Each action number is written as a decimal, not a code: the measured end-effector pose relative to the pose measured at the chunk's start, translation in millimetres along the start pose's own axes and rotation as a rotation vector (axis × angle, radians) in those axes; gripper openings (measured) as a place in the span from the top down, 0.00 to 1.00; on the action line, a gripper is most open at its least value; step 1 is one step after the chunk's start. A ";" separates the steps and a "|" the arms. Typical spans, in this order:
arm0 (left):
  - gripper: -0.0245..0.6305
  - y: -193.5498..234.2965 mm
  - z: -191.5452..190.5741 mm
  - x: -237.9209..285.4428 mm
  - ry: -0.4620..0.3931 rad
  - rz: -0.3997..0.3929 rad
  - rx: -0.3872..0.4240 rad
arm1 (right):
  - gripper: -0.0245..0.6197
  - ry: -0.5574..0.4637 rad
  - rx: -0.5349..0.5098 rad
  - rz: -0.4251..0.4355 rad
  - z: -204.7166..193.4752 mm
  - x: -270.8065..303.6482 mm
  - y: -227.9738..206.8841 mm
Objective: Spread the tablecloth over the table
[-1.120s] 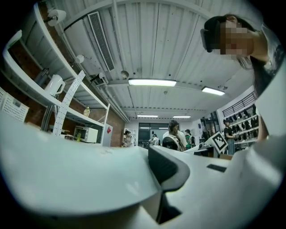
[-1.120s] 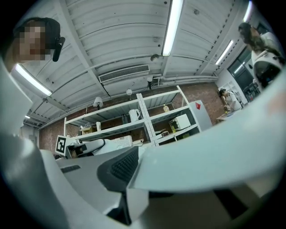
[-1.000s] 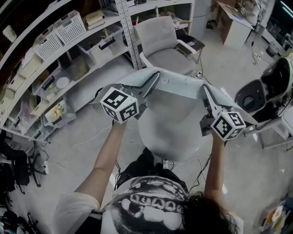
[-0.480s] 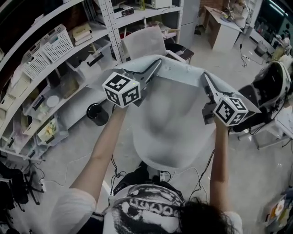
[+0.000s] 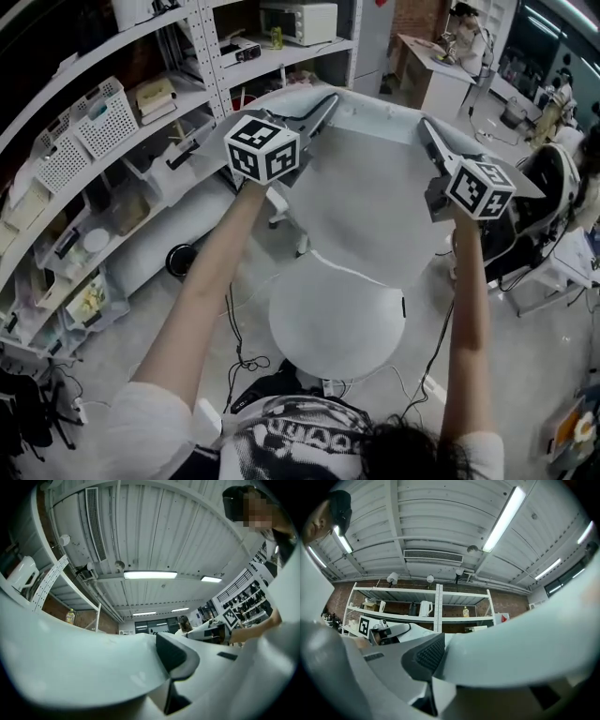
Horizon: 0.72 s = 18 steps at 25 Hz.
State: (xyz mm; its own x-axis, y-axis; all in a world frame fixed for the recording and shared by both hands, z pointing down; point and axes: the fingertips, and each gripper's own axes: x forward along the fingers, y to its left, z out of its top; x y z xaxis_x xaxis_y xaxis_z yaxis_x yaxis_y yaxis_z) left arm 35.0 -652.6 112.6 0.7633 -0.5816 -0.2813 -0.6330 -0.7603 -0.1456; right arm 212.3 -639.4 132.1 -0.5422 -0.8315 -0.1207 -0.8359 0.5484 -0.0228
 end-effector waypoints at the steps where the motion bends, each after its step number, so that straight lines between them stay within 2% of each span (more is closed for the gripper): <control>1: 0.85 4.7 1.4 4.7 0.000 0.003 -0.008 | 0.85 0.003 -0.010 -0.005 4.3 5.1 -3.3; 7: 0.85 20.6 -1.7 5.7 -0.006 0.028 -0.054 | 0.85 0.011 -0.064 -0.009 11.7 22.5 -3.0; 18: 0.84 -7.1 -81.7 -40.9 0.102 0.052 -0.216 | 0.85 0.141 -0.015 0.002 -63.9 -6.7 19.0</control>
State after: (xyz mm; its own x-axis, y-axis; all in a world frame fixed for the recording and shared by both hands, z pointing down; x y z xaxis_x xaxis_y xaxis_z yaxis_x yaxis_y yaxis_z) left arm 18.8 -647.0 202.6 0.7463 -0.6397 -0.1842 -0.6380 -0.7663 0.0761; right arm 194.6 -629.1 195.9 -0.5498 -0.8351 0.0200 -0.8353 0.5498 -0.0073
